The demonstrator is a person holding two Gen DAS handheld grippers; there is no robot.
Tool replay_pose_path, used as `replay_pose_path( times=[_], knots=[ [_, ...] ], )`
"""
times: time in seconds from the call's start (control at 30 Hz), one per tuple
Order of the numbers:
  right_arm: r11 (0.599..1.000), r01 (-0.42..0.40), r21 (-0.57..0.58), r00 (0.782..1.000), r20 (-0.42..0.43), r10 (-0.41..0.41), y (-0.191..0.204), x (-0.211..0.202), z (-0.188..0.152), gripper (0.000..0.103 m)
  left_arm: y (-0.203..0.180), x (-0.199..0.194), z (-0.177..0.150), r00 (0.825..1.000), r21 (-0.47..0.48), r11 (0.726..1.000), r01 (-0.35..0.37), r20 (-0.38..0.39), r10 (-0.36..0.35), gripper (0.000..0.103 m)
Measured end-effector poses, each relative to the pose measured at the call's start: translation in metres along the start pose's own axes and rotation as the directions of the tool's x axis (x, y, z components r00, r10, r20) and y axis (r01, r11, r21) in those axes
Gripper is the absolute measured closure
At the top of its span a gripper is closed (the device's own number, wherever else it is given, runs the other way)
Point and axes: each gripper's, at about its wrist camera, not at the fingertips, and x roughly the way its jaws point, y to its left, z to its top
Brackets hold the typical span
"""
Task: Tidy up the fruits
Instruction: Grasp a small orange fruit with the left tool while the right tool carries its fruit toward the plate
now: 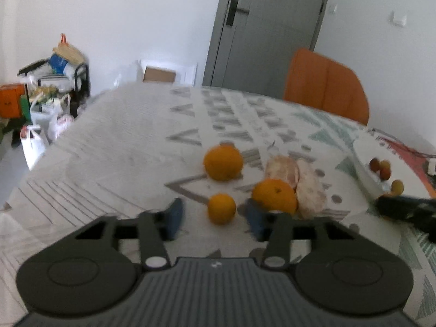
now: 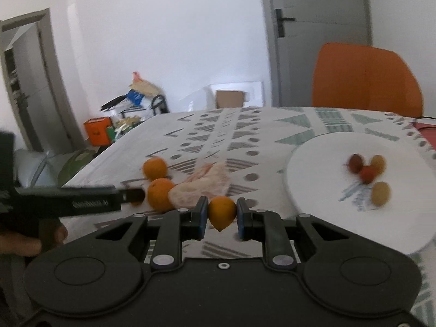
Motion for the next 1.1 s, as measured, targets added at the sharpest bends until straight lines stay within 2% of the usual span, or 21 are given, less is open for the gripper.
replay_pose_path(
  times=[0.03, 0.17, 0.33, 0.53, 0.73, 0.87, 0.97, 1.1],
  knots=[
    [1.0, 0.009, 0.006, 1.0, 0.006, -0.009, -0.004, -0.003, 0.0, 0.083, -0.003, 0.001, 0.0, 1.0, 0.015, 1.0, -0.011, 0.004, 0.011, 0.083],
    [0.999, 0.043, 0.026, 0.999, 0.023, -0.044, -0.019, -0.011, 0.001, 0.083, -0.007, -0.001, 0.003, 1.0, 0.004, 1.0, 0.002, -0.003, -0.002, 0.083],
    [0.996, 0.067, 0.055, 0.997, 0.039, -0.069, -0.036, -0.015, 0.001, 0.083, -0.012, -0.014, 0.009, 0.999, 0.006, 1.0, 0.003, 0.036, -0.004, 0.083],
    [0.994, 0.045, 0.098, 0.996, 0.069, -0.052, -0.056, -0.02, -0.003, 0.083, -0.032, -0.017, 0.017, 0.999, 0.046, 0.999, -0.002, 0.05, 0.0, 0.083],
    [0.993, 0.069, 0.095, 0.995, 0.064, -0.075, -0.065, -0.014, 0.002, 0.083, -0.045, -0.019, 0.022, 0.995, 0.051, 0.997, 0.058, 0.083, -0.062, 0.083],
    [0.992, 0.057, 0.115, 0.991, 0.115, -0.071, -0.076, -0.028, 0.002, 0.083, -0.069, -0.015, 0.027, 0.994, 0.117, 0.991, 0.072, 0.068, -0.08, 0.083],
    [0.988, 0.066, 0.142, 0.991, 0.108, -0.082, -0.091, -0.03, -0.001, 0.083, -0.086, -0.02, 0.03, 0.99, 0.139, 0.986, 0.092, 0.095, -0.106, 0.083],
    [0.983, 0.081, 0.165, 0.989, 0.108, -0.1, -0.107, -0.033, -0.002, 0.083, -0.104, -0.017, 0.027, 0.988, 0.152, 0.981, 0.118, 0.085, -0.132, 0.083]
  ],
)
